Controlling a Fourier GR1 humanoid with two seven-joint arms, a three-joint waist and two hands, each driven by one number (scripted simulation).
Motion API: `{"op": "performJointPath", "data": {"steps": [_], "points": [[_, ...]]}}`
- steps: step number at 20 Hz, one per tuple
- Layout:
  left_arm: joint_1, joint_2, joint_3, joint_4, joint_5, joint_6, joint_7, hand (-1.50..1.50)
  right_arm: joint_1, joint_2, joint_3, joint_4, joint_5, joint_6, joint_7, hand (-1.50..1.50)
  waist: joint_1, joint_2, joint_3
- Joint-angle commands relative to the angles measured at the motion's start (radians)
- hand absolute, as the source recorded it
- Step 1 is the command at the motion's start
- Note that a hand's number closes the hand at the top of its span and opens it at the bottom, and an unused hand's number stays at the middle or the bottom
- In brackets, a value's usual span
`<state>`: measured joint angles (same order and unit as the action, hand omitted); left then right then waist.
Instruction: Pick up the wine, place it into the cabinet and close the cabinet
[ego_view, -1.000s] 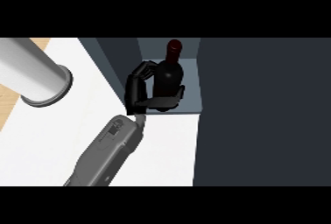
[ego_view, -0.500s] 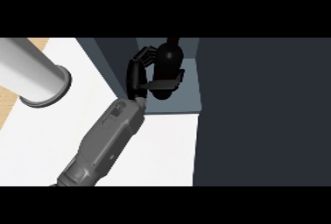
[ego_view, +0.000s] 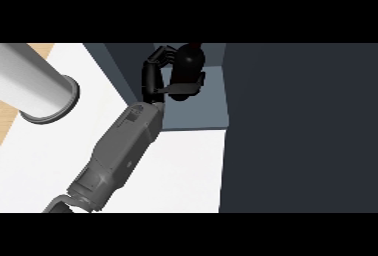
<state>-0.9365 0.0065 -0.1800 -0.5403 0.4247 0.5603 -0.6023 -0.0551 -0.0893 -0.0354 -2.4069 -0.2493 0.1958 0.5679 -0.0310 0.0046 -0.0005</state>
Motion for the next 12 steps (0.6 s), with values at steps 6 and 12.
{"op": "performJointPath", "data": {"steps": [6, 12], "points": [[-0.144, -0.006, 0.073, 0.189, 0.056, 0.0, -0.08, 1.5, -0.013, -0.013, -0.021, -0.057, -0.071, 0.004, 0.026, -1.5, -0.02, 0.007, 0.0], [-0.161, -0.007, 0.165, 0.238, 0.122, -0.056, -0.077, 1.5, -0.013, 0.0, 0.03, -0.044, -0.032, 0.003, 0.022, -1.5, -0.018, 0.009, 0.0]]}}
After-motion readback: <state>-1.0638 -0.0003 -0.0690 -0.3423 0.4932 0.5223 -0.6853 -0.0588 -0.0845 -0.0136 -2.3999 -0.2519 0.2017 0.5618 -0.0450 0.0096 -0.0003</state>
